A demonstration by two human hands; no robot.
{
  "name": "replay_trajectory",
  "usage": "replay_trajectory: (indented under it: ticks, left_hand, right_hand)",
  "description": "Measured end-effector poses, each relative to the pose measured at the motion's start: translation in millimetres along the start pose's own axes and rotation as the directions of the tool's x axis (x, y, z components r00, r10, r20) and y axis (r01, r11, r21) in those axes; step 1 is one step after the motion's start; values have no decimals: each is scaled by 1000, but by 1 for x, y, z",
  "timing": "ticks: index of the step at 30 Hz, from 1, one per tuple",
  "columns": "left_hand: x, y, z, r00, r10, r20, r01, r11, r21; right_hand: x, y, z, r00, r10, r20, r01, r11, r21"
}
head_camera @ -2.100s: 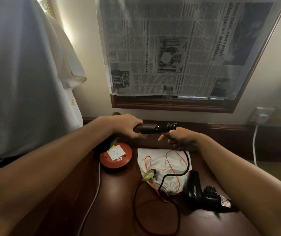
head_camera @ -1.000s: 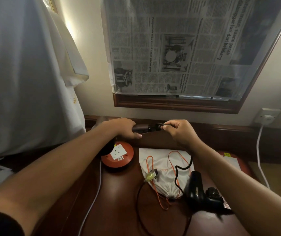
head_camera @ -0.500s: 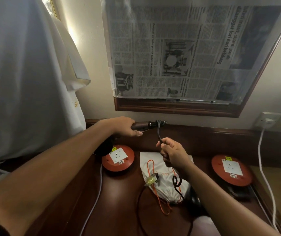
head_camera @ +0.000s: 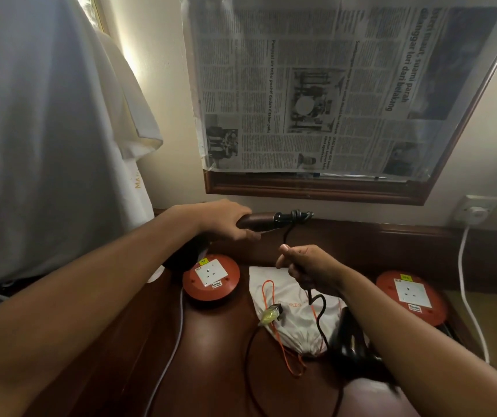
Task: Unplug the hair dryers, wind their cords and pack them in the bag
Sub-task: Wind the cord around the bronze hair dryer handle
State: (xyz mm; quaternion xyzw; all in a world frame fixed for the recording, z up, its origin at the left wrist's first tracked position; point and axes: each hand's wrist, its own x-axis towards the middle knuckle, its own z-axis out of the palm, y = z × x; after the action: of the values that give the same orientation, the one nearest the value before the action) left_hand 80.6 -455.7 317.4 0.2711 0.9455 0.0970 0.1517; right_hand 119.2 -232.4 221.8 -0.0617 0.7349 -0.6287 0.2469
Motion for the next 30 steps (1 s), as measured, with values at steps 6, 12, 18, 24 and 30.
replay_trajectory:
  ticks: [6,12,18,24,30]
  left_hand:
    - [-2,1,2,997,41,61,-41,999,8]
    - [-3,2,7,992,34,123,-31,999,-27]
    - [-1,5,13,989,29,146,-31,1000,7]
    - [5,8,14,988,-21,152,8,996,86]
    - [11,3,20,989,-94,114,86,994,73]
  right_hand:
    - [3,-22,-19,994,52,-92,-69,979,-191]
    - [12,-43,-43,996,-49,-81,-12,780,-625]
    - [16,-56,-49,983,-103,-149,2,826,-564]
    - [19,-66,-51,945,-246,-214,80,813,-577]
    - [11,-68,-42,862,-402,-308,117,750,-651]
